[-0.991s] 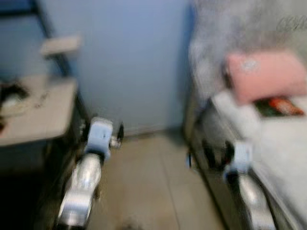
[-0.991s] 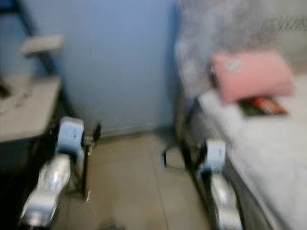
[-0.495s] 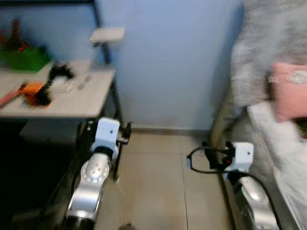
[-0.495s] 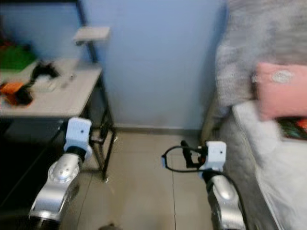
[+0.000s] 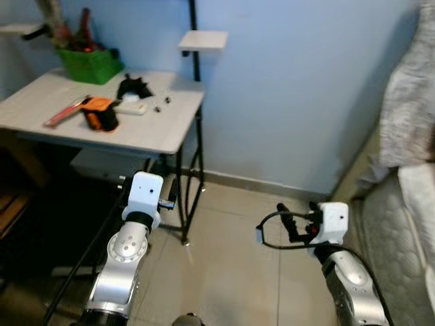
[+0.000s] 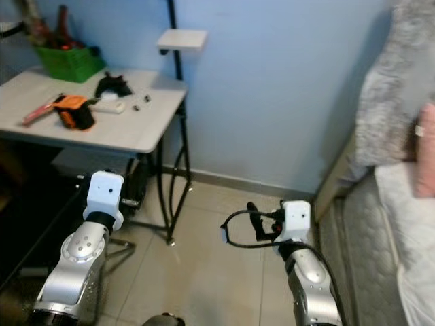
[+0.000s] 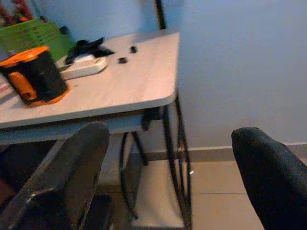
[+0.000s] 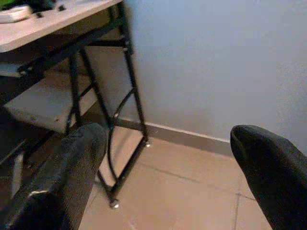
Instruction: Clean up the room
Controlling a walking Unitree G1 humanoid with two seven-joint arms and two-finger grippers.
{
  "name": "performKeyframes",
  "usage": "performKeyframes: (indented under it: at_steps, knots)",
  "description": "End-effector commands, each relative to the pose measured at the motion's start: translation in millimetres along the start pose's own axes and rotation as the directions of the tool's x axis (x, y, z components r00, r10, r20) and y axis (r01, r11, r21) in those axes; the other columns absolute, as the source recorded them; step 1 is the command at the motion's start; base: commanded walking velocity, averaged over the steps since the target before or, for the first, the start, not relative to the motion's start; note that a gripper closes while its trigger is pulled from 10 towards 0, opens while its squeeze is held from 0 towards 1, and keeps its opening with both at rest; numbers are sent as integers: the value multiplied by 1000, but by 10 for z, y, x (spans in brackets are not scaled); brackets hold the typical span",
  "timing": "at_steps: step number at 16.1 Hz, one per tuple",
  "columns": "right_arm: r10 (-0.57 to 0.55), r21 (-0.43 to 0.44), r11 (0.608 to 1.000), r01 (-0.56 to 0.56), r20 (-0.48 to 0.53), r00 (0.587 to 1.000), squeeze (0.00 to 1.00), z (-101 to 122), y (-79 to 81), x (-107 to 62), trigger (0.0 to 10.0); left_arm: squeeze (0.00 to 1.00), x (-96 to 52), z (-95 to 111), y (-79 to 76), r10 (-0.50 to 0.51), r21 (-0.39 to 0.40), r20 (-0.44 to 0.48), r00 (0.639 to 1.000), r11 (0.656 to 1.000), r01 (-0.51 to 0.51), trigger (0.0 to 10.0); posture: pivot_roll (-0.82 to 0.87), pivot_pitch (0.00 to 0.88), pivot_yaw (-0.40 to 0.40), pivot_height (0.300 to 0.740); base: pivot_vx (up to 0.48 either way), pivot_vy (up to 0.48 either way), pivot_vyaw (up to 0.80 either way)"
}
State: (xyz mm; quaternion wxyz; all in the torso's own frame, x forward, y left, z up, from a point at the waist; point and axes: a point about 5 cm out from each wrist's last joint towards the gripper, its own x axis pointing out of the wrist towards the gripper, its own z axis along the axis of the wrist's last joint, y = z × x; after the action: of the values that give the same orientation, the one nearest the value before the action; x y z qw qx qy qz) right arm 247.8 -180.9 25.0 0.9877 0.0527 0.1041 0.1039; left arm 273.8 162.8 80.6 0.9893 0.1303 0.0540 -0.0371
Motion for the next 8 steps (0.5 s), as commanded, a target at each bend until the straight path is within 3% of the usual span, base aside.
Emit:
performKeyframes:
  at_steps: [1, 3, 6, 8]
  knots:
    - [3, -22, 1000, -3, 2, 1000, 0, 5, -20, -23, 10000, 0, 23, 60, -37, -19, 12, 36, 999, 1000, 19, 10000, 93, 0, 33, 740, 0, 0, 569]
    - [-13, -43, 999, 13, 16, 1000, 0, 28, -36, -37, 10000, 0, 26, 43, -5, -2, -75, 25, 1000, 997, 3, 10000, 82, 0, 32, 740, 0, 360, 556]
    - [-35, -36, 999, 36, 28, 999, 0, 61, -62, -33, 10000, 0, 35, 45, -52, 6, -103, 30, 1000, 995, -3, 10000, 75, 0, 23, 740, 0, 480, 138]
    - [-34, -53, 998, 36, 23, 999, 0, 64, -80, -30, 10000, 0, 43, 36, -84, 11, -90, 19, 1000, 996, -10, 10000, 84, 0, 13, 740, 0, 0, 663]
